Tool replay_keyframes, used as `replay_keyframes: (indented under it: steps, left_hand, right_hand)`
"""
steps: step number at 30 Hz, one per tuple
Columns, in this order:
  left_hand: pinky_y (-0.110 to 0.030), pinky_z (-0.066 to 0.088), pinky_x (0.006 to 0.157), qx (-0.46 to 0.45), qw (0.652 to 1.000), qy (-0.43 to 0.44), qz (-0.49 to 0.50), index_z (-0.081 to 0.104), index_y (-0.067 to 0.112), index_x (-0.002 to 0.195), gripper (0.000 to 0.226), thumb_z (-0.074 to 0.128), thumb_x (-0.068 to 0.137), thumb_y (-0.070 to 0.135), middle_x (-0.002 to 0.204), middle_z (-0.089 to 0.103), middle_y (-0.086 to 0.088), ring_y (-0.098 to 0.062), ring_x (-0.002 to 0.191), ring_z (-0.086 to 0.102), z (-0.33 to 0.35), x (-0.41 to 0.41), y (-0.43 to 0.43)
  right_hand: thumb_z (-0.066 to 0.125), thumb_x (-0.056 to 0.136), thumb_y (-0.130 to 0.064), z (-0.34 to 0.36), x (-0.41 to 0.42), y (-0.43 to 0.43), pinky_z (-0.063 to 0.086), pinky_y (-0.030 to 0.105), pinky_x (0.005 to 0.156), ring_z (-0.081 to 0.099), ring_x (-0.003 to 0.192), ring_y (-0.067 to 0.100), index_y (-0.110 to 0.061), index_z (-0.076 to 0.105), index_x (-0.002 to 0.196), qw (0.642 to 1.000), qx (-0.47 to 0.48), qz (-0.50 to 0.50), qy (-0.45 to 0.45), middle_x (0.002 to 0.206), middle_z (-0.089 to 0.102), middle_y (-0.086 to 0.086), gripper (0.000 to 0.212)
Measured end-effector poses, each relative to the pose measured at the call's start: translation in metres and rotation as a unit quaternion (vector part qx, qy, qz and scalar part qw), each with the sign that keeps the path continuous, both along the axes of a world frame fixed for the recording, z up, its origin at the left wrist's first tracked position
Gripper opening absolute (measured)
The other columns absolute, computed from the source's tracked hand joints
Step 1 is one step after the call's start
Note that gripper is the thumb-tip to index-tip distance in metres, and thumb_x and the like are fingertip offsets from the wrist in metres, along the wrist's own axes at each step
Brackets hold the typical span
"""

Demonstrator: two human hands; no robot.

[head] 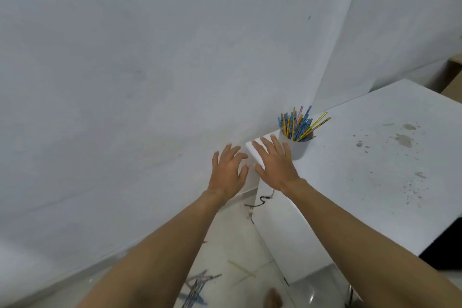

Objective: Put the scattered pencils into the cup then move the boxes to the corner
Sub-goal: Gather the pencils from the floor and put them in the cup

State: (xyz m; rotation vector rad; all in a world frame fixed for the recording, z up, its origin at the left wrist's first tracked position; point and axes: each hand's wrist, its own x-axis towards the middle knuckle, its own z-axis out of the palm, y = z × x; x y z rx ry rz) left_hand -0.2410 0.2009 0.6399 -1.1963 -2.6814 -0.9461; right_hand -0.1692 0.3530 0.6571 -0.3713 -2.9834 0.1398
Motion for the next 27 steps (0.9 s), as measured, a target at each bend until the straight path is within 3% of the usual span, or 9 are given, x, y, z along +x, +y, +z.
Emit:
replay_keyframes:
  steps: [11,19,27]
  left_hand:
    - [-0.045,0.011,0.116,-0.05,0.992,-0.066,0.09,0.056,0.018,0.123,0.029,0.048,0.097,0.03,0.145,0.043,-0.002,-0.021,0.146,0.018,-0.058,0.058,-0.161]
    - [-0.038,0.027,0.104,-0.064,0.978,-0.101,0.174,0.061,0.014,0.115,0.027,0.054,0.094,0.027,0.124,0.056,-0.002,-0.02,0.125,0.045,-0.104,0.086,-0.19]
    - [-0.038,0.03,0.104,-0.088,0.949,-0.19,0.236,0.06,0.015,0.116,0.026,0.055,0.093,0.027,0.124,0.056,-0.001,-0.018,0.124,0.046,-0.183,0.121,-0.199]
  right_hand:
    - [0.045,0.097,-0.039,-0.053,0.051,-0.126,0.0,0.049,0.117,0.005,0.148,0.028,-0.023,0.027,0.15,0.992,-0.033,0.039,-0.117,0.158,0.021,0.004,0.058]
    - [0.043,0.097,-0.045,-0.107,0.039,-0.159,0.006,0.044,0.117,0.011,0.146,0.024,-0.023,0.031,0.148,0.963,-0.091,0.112,-0.227,0.155,0.024,0.003,0.057]
    - [0.047,0.096,-0.042,-0.194,0.046,-0.178,0.011,0.043,0.117,0.015,0.145,0.023,-0.023,0.03,0.149,0.93,-0.131,0.157,-0.304,0.156,0.025,0.003,0.058]
